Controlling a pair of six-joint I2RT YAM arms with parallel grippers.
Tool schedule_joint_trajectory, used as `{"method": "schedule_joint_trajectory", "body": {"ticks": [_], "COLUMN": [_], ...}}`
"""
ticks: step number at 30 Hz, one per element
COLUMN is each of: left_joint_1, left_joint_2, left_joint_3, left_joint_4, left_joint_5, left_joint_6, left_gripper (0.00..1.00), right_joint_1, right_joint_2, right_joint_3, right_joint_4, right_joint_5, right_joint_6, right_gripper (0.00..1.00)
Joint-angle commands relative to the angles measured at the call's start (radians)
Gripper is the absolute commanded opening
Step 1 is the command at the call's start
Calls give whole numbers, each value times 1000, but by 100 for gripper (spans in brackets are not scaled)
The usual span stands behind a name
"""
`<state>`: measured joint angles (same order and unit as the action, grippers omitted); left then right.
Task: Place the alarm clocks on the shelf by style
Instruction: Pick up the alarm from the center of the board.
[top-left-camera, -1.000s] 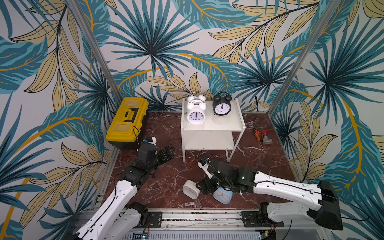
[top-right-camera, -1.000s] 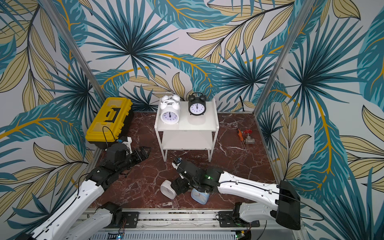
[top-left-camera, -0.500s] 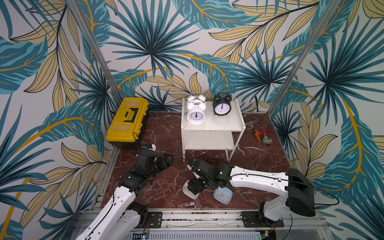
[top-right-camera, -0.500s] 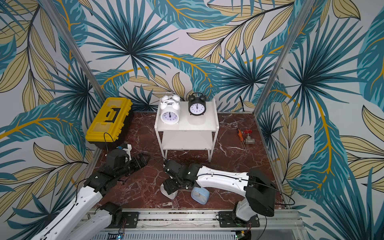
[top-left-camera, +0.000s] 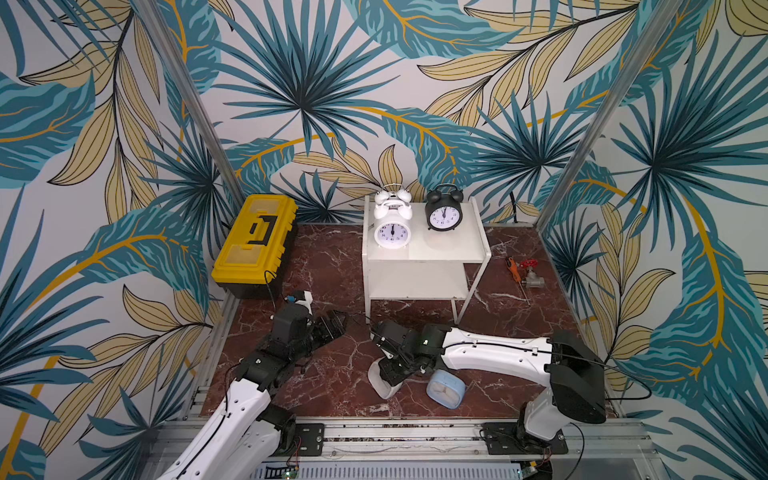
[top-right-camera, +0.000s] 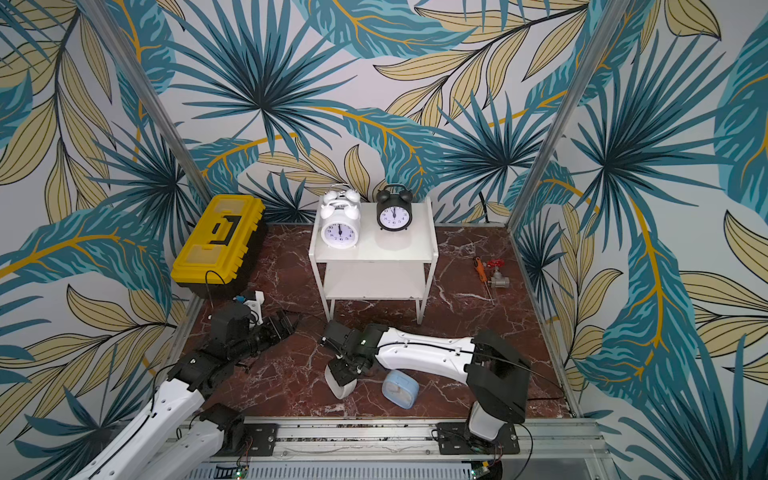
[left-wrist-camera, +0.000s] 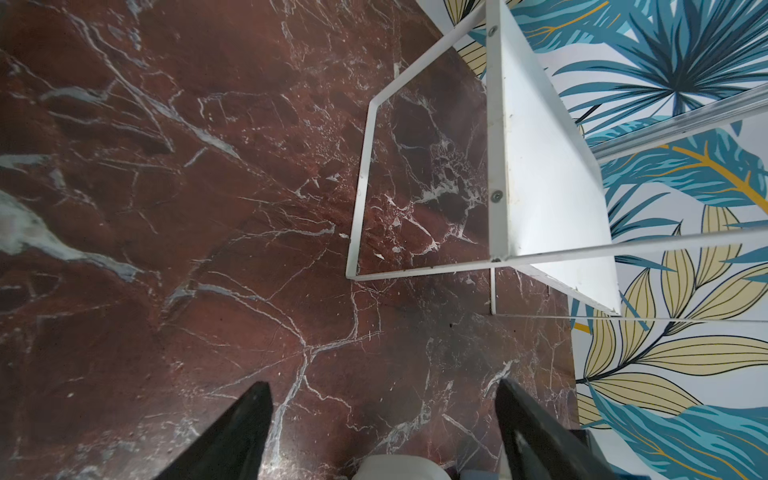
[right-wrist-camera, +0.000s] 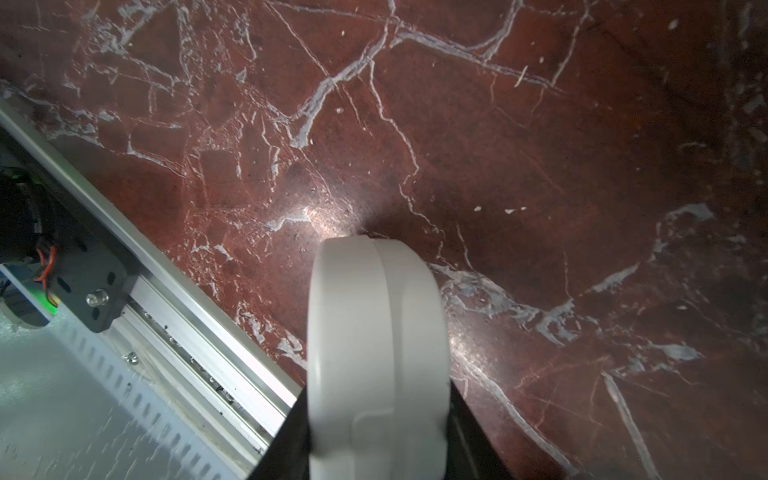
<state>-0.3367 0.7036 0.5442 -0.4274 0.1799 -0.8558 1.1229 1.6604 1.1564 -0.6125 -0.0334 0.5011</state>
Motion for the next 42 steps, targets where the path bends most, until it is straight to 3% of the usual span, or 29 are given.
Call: {"method": "schedule_joint_trajectory", "body": {"ticks": [1,7,13,17,20,23,29,36,42], "left_joint_1": [5,8,8,-9,-95,-176,-183,-184,-184], "left_joint_2": [-41,-54,-13,49,102,96,48,68,41], "left_joint_3": [-23,-4,43,36,79,90,31,41,36], "left_joint_4": [-3,-3,65,305,371,467,717,654,669], "left_joint_5": [1,6,125,411,554,635,677,733,716], "left_joint_6": [-5,-3,29,-23,14,28,-86,-33,-23], "left_gripper": [87,90,91,92,92,94,99,90,68], "right_joint_1": [8,9,-27,-108,-200,-298,-387,-420,-438], "right_joint_2": [-38,-206,-447,-559,-628,-669,-651,-623,-600], "right_joint_3": [-1,-82,-183,-241,-287,-320,-278,-268,-264], "right_joint_4": [-33,89,249,348,456,563,574,635,642], "right_joint_5": [12,29,-17,-189,-352,-520,-677,-760,-782], "right_joint_6": [1,5,9,33,64,124,146,170,173], "right_gripper": [26,21,23,23,23,24,24,24,24]}}
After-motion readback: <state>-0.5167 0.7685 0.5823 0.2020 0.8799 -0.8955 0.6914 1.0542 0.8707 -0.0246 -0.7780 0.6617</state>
